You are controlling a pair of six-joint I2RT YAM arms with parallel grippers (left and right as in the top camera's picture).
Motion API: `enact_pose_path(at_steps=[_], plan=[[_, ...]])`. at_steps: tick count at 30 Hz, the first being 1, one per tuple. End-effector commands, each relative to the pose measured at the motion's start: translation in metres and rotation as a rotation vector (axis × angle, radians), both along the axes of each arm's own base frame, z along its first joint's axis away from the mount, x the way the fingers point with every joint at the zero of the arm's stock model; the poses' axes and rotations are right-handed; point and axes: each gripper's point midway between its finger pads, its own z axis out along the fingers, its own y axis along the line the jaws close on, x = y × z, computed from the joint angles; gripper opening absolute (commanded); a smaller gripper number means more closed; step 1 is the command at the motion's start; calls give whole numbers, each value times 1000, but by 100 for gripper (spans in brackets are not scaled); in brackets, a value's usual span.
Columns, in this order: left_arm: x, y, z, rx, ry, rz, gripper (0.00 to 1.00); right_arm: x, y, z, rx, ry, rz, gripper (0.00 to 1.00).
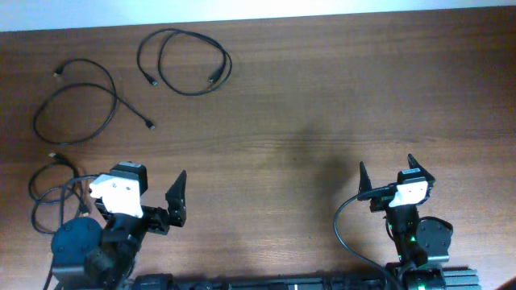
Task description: Untangle cables
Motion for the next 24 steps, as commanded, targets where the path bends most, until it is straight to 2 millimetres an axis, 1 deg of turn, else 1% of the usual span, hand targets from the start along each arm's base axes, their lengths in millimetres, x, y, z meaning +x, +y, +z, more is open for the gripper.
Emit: enact_pose_path(at_steps=[1,5,8,14,17,21,24], plan=[[0,1,6,41,-34,-7,99,-1,2,-1,-7,-2,11,99],[2,3,8,63,-62,-4,99,-1,2,-1,-7,-2,11,99],[-1,3,5,62,-94,-3,99,-1,2,-1,-7,-2,11,99],[-22,3,-9,62,-156,-2,99,-1,2,-1,-7,-2,11,99],[-29,-2,-19,60,-177,-28,99,-1,2,-1,-7,-2,11,99],[-33,-7,-36,57,-178,-53,99,-1,2,-1,-7,-2,11,99],[-30,-7,-48,56,-176,-53,99,-1,2,-1,-7,-2,11,99]])
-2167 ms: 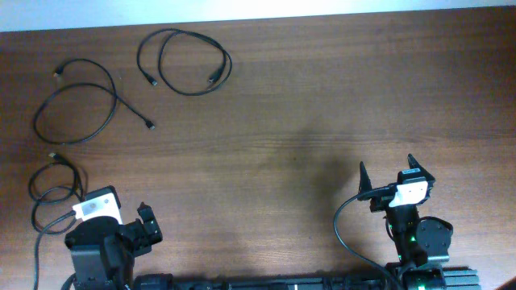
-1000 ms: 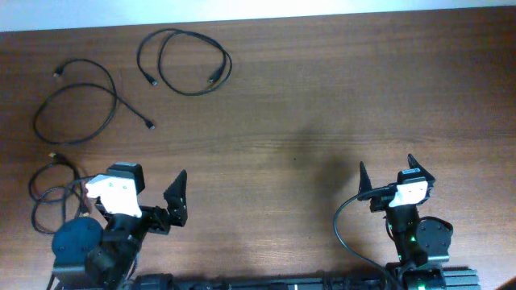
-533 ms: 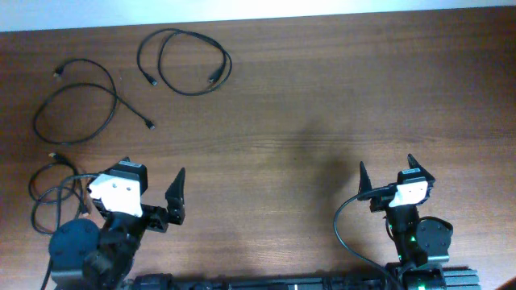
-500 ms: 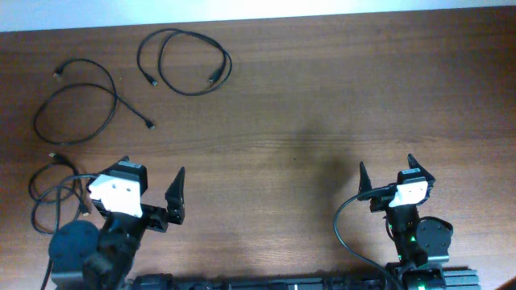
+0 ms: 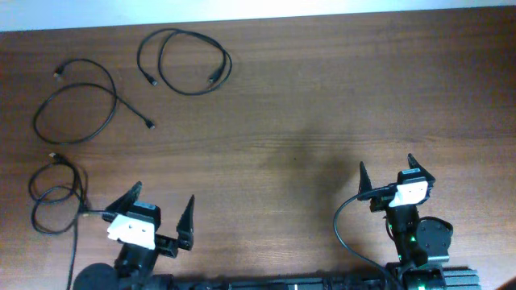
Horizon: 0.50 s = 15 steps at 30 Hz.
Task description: Untangle cables
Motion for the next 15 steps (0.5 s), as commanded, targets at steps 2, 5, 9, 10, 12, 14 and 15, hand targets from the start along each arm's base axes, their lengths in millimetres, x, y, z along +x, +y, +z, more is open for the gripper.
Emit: enact_pose_path(at_steps=[2,5,9,10,12,14,15], plan=[[7,0,-19,0,-13,1,99,0,2,-1,-7,-1,11,99],[15,-5,-24,-26,-42,-17,99,0,2,-1,-7,-1,11,99],[22,-4,-29,-49,-87,-5,99,0,2,-1,-7,-1,11,99],[25,0,-31,-70,-81,23,99,0,2,-1,-7,-1,11,99],[29,7,-35,-105,-73,72,99,0,2,-1,-7,-1,11,99],[33,8,-39,-108,-79,83,99,0,2,-1,-7,-1,11,99],[35,8,-40,-109,-86,86,99,0,2,-1,-7,-1,11,99]])
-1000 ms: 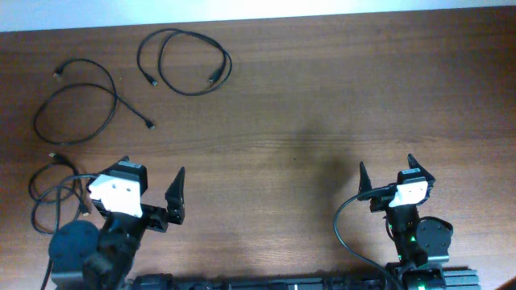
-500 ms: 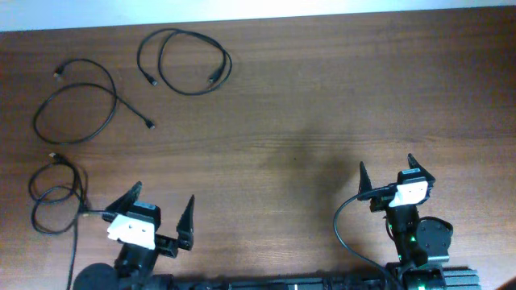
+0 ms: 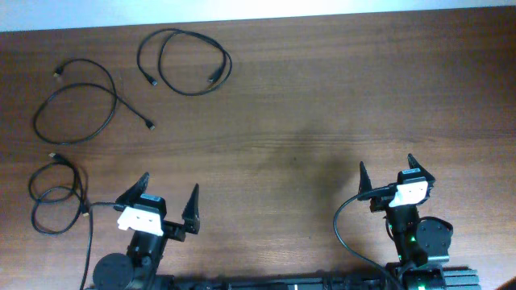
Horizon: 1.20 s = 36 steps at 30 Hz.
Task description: Untangle cables
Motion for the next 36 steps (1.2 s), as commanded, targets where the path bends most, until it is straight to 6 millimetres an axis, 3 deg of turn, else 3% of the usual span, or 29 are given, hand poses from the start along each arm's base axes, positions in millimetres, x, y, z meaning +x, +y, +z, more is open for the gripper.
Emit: enact_pose_path(at_steps=[1,7,16,21,36], plan=[[9,8,-9,-41,-7,53,99,0,2,-1,-7,-1,11,99],[29,6,-33,-50,-82,53,99,0,2,-1,-7,-1,11,99],[37,14,-78,-36,4,106,99,0,2,-1,-7,-1,11,98],[38,24,-80,-15,5,160,99,0,2,-1,-7,0,11,99],[38,22,-81,74,-9,145,99,0,2,-1,-7,-1,11,99]])
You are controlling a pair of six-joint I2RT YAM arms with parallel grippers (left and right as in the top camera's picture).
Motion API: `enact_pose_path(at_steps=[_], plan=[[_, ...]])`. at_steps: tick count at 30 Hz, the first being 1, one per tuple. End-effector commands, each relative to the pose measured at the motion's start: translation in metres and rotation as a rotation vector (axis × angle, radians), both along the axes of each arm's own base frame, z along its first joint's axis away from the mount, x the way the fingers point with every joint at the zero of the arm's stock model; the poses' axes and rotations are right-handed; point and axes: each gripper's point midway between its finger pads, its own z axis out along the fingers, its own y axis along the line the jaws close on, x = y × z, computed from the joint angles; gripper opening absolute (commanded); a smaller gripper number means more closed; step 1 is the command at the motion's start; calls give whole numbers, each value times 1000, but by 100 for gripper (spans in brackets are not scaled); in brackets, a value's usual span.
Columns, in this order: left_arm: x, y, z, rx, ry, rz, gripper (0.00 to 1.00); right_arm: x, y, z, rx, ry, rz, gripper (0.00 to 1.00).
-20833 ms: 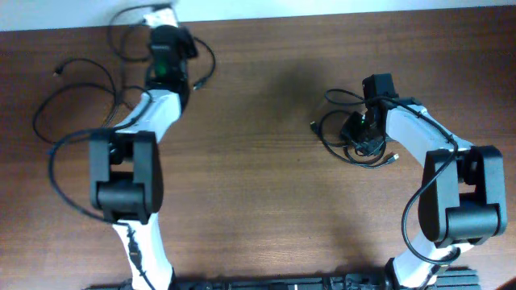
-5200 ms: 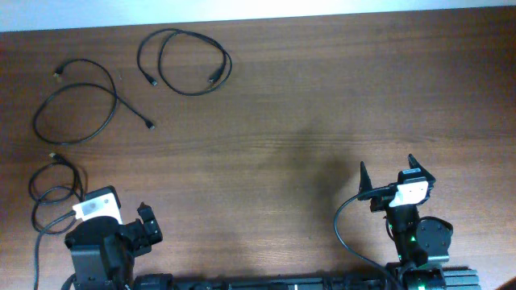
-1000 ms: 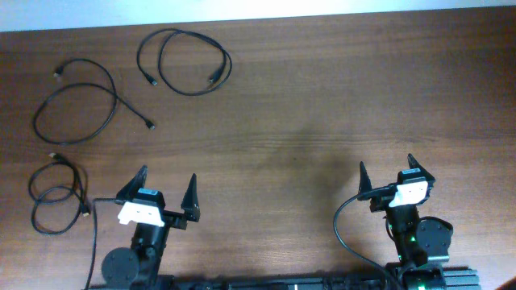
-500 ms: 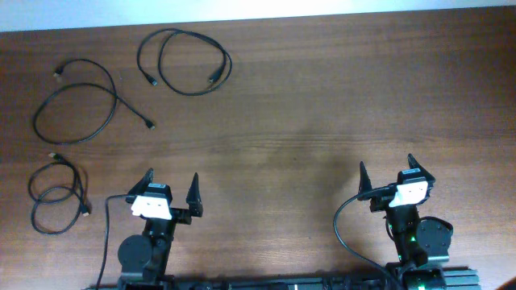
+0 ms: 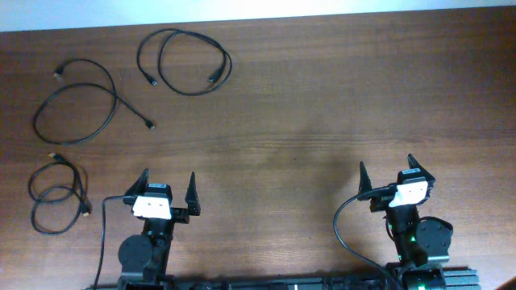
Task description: Untangle cables
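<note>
Three black cables lie apart on the left of the wooden table. A looped cable (image 5: 187, 63) is at the back. A longer cable (image 5: 76, 113) curls in front of it. A small coiled cable (image 5: 55, 197) rests near the front left. My left gripper (image 5: 168, 184) stands open to the right of that coil, holding nothing. At the front right, my right gripper (image 5: 386, 171) is open too, with nothing between its fingers.
The table's front edge runs just behind both arm bases. A thin black lead (image 5: 103, 234) from my left arm hangs down beside the coiled cable. Another lead (image 5: 343, 225) loops beside the right arm base (image 5: 419, 238).
My left gripper has shifted a little to the right and squared up to face the table's far side. The cables and the right arm have not moved.
My left arm was first turned sideways close to the coiled cable at the front left, partly covering it, gripper open. It was then further right, clear of the coil, and now sits upright at the front. All three cables stayed in place; the right arm stayed still.
</note>
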Motion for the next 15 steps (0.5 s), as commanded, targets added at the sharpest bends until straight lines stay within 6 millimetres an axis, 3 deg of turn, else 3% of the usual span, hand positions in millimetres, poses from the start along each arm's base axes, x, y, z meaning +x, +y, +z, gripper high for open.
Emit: enact_pose_path(at_steps=[1,15], plan=[[0,0,-3,32,-2,1,99,0,2,-1,-7,-1,11,99],[0,3,-3,37,-3,13,99,0,2,-1,-7,-1,11,99]])
